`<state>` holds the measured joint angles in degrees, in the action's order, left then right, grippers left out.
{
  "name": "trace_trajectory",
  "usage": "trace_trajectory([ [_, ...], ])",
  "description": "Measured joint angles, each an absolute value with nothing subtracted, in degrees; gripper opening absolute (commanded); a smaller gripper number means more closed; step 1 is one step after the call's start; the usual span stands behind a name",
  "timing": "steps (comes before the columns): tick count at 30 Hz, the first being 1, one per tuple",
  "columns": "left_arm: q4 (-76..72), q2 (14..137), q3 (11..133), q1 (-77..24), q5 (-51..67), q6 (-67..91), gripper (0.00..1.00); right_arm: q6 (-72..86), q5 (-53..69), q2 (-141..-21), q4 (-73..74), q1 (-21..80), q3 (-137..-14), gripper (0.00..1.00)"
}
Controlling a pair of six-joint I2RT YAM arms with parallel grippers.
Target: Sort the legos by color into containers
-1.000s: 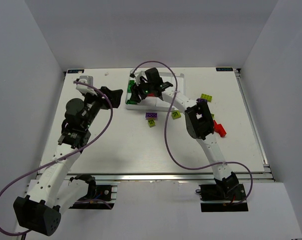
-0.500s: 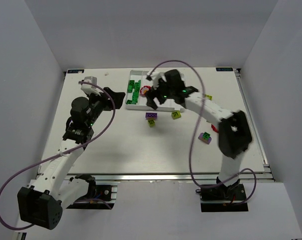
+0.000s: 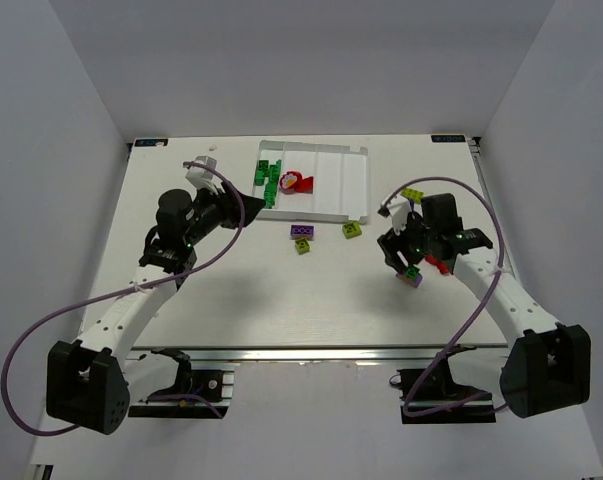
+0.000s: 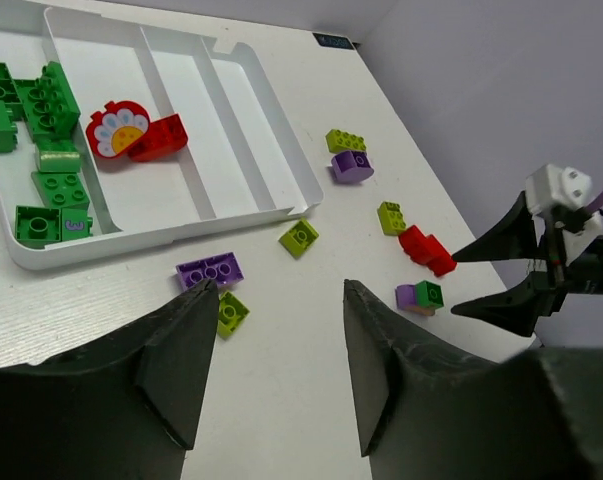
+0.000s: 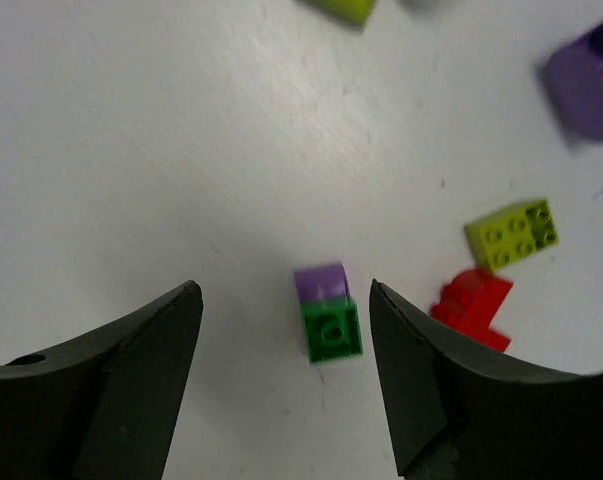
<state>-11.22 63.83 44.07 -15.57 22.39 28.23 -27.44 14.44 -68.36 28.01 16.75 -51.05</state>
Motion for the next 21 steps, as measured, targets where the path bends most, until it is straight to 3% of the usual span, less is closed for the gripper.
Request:
trace_trajectory([
  [6,-10.7,63.2,44.1,-15.6,23.6,28.0,0.68,-37.4,10.8,-67.9,34.1,12.9,-48.8,0.74],
  [13,-10.8,62.1,44.1,-15.6,23.9,27.9,0.69,-43.8,8.4,-73.4,33.9,12.7,-48.4,0.61],
  [21,-10.8,62.1,44.1,-15.6,24.0,27.7,0.70,-46.7,7.8,-79.6,32.8,11.8,-48.4,0.60],
])
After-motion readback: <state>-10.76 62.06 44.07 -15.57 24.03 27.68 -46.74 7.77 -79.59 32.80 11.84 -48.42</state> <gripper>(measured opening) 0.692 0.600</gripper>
